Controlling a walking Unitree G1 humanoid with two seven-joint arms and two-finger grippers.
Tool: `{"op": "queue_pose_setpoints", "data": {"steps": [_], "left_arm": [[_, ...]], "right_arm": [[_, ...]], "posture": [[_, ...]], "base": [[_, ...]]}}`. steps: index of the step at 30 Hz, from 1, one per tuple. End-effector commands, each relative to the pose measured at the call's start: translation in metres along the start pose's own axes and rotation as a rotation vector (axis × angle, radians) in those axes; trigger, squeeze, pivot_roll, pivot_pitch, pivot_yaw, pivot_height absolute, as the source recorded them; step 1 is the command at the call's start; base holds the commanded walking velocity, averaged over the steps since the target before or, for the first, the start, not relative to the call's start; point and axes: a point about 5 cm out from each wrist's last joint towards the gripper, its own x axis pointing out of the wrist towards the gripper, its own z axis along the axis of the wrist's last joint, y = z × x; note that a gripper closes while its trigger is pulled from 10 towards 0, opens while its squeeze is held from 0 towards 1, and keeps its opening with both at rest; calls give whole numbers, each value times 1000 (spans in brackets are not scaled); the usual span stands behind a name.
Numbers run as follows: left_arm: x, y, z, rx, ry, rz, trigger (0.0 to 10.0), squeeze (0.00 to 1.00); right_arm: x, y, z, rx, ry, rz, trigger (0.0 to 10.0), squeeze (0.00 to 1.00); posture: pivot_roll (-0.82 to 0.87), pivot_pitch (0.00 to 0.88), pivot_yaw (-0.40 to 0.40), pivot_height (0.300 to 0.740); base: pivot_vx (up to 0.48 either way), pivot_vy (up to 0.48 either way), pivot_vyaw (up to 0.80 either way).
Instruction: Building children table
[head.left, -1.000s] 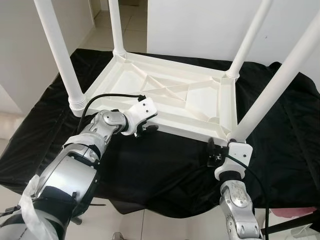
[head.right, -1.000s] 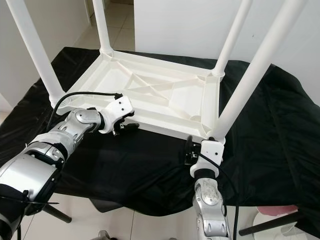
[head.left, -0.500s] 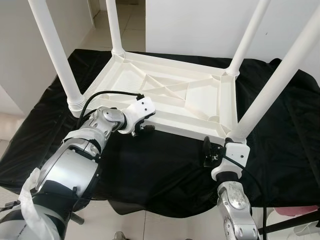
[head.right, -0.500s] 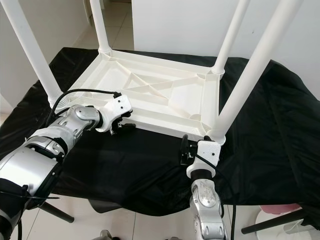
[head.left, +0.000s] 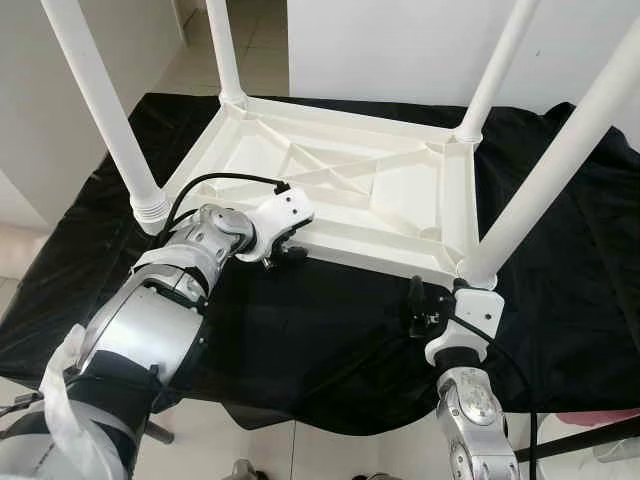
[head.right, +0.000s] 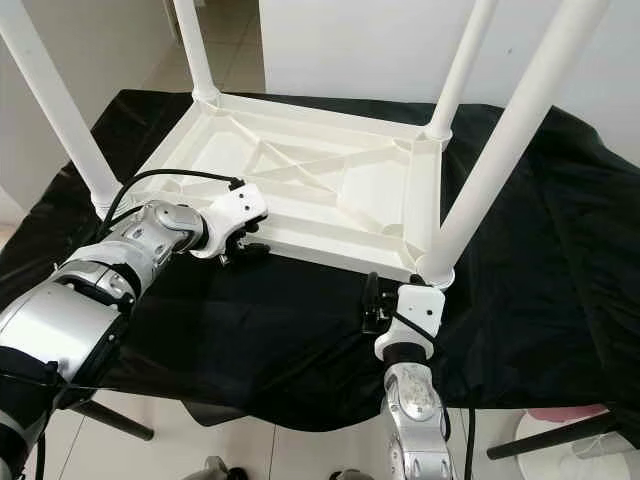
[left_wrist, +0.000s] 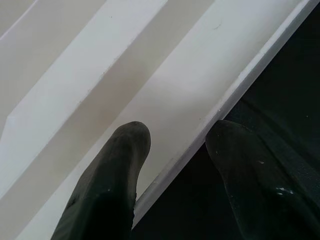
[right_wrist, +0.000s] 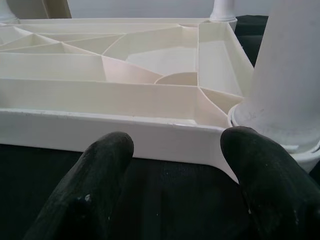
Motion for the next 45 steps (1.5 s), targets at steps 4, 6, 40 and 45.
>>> {"op": "queue_pose_setpoints", "data": {"steps": [4, 6, 40, 45], "left_arm": [[2, -1, -16, -38, 79, 92, 5608, 0], [2, 0, -14, -18, 91, 77, 3216, 0], [57, -96, 50, -28, -310, -229, 10000, 0], [54, -91, 54, -85, -394, -156, 10000, 996]], "right_arm": [[-1, 2, -1, -5, 13, 3, 10000, 0], [0, 1, -1, -6, 14, -2, 10000, 0], [24, 12, -2, 18, 4, 2, 10000, 0], [29, 14, -2, 21, -5, 3, 10000, 0]], "posture": [[-116, 155, 32, 740], [-115, 155, 34, 740], [-35, 116, 28, 740], [-34, 105, 29, 740]], "base": [[0, 0, 0], [0, 0, 0], [0, 0, 0], [0, 0, 0]]}}
